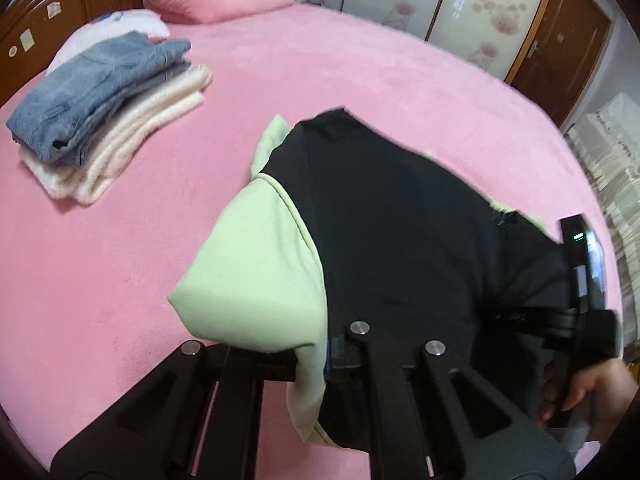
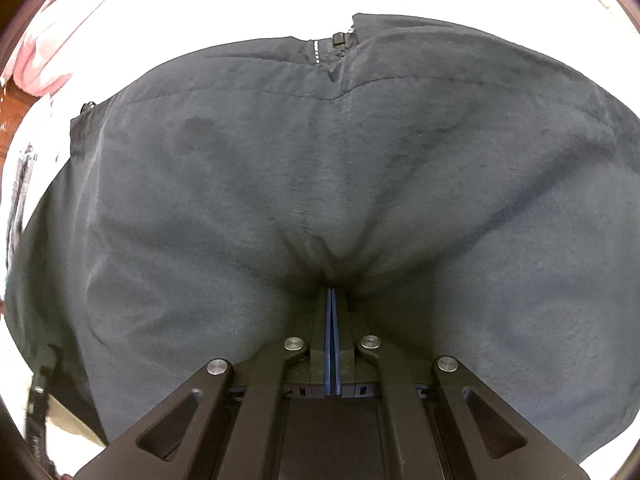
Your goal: Fold large clothes
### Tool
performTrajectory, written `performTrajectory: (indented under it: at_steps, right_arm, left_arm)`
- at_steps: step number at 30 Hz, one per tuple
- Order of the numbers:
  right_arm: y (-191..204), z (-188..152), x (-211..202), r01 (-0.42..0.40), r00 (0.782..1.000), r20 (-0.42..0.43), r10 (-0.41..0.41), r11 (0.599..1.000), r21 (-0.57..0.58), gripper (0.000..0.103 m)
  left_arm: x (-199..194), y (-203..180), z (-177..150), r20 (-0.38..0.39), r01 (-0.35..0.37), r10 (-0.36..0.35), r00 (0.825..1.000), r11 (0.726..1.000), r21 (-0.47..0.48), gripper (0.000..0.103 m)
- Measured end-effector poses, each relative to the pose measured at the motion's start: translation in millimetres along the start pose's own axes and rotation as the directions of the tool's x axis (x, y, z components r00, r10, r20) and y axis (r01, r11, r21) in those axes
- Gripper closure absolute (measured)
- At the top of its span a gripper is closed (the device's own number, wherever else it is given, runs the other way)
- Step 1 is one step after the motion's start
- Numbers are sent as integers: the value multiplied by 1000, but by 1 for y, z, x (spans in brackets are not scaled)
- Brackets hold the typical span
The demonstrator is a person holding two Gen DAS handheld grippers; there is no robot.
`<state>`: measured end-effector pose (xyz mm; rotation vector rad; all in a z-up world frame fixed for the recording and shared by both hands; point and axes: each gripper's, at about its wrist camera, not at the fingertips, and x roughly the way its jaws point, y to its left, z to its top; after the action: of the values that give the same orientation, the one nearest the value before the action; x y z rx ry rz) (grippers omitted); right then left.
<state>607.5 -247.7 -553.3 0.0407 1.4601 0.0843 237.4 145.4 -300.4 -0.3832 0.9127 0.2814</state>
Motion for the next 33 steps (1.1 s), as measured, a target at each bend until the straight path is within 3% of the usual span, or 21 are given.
performTrajectory:
  at_steps: [3, 7, 10, 16, 22, 23, 25, 30, 33]
  right_arm:
    - [-2, -9, -8, 11, 1000, 18, -10, 1000, -9, 103]
    - [-3, -23, -9, 26, 999, 36, -25, 1000, -12, 103]
    - [-5, -36, -16, 22, 998, 61, -22, 1000, 3, 103]
    - [-2, -55, -24, 23, 993, 115, -27, 999, 39, 103]
    - [-2, -91, -33, 10, 975, 221, -17, 999, 35, 103]
    - [-3, -96, -35, 0, 972, 234, -7, 1000, 30, 103]
    - [-8, -105, -40, -36, 968, 250, 32, 999, 15, 103]
    - [-29, -116, -46, -186, 957, 214, 194, 981, -55, 103]
    - [-44, -118, -50, -293, 942, 149, 302, 953, -81, 103]
  left_arm:
    - [-23, -12, 1, 63, 51, -52, 997, 998, 27, 99]
    - [-53, -45, 5, 116, 85, -105, 988, 983, 166, 100]
    - [-65, -68, 6, 111, 72, -104, 988, 962, 264, 100]
    - [-93, -102, 5, 118, 136, -205, 972, 894, 426, 100]
    - [-120, -153, -23, 168, 119, -262, 950, 803, 583, 100]
    - [-124, -166, -30, 182, 97, -261, 948, 783, 615, 100]
    - [-130, -186, -43, 193, 76, -255, 947, 766, 638, 100]
    - [-152, -240, -72, 184, 81, -259, 948, 759, 646, 100]
    - [-166, -281, -98, 173, 83, -266, 948, 735, 673, 100]
